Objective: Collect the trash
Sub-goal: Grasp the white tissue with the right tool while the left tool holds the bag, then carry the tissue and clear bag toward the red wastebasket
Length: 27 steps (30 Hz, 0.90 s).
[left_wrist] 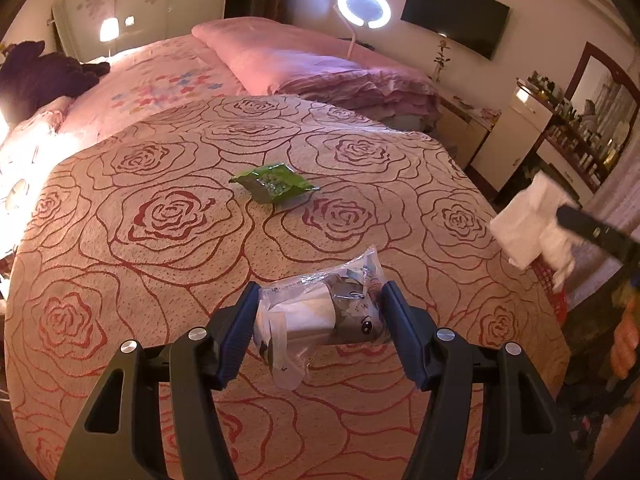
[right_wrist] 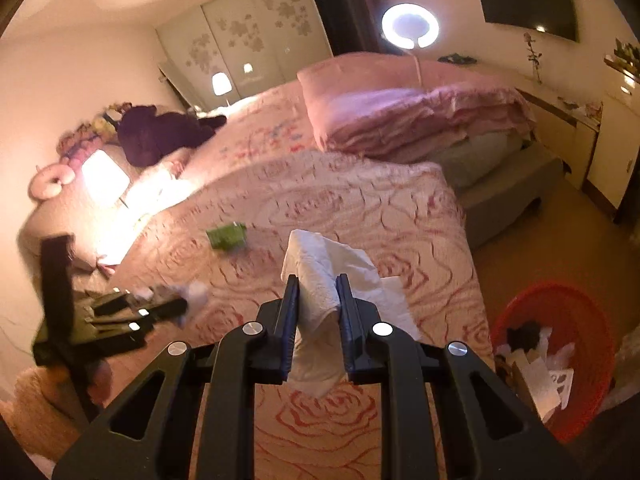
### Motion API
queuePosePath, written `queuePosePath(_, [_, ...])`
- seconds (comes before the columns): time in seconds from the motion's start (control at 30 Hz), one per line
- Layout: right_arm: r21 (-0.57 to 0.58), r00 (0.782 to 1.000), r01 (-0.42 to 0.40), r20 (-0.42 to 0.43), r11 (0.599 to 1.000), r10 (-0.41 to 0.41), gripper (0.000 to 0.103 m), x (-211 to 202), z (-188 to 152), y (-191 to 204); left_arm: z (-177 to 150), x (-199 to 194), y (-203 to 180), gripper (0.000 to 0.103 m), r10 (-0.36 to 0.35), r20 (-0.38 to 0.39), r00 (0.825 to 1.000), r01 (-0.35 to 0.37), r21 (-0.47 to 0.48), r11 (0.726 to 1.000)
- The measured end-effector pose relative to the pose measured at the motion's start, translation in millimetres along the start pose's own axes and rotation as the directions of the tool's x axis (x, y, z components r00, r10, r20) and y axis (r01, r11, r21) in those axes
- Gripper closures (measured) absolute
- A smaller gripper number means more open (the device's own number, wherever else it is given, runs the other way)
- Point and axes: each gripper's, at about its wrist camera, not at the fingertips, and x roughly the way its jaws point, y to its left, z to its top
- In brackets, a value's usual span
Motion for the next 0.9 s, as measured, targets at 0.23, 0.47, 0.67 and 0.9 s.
queuePosePath(0.23, [0.009, 0.999, -0.031, -0.011, 0.999, 0.031, 0.083, 3, 4, 2, 1, 0, 1, 0.043, -0.005, -0.002, 1.0, 0.005, -0.003, 1.0])
queuePosePath(0.47, [0.039, 0.997, -0.044, -0.063, 0.998, 0.047, 0.083, 14, -9, -4, -2, 0, 2, 0.043, -0.003, -0.006, 1.0, 0.003, -0.003, 1.0])
queuePosePath(0.67, [0.021, 0.999, 0.006, -0.05, 1.0, -0.005, 0.084, 11, -8, -8, -2, 0, 2, 0.043, -0.005, -0.006, 1.0, 0.005, -0.002, 1.0])
queuePosePath(0.9, [0.021, 0.999, 0.035, -0.001, 0.999, -0.035, 0.087, -3, -1, -13, 2, -3, -3, 0.043, -0.011, 0.006, 1.0, 0.011, 0.017, 1.0])
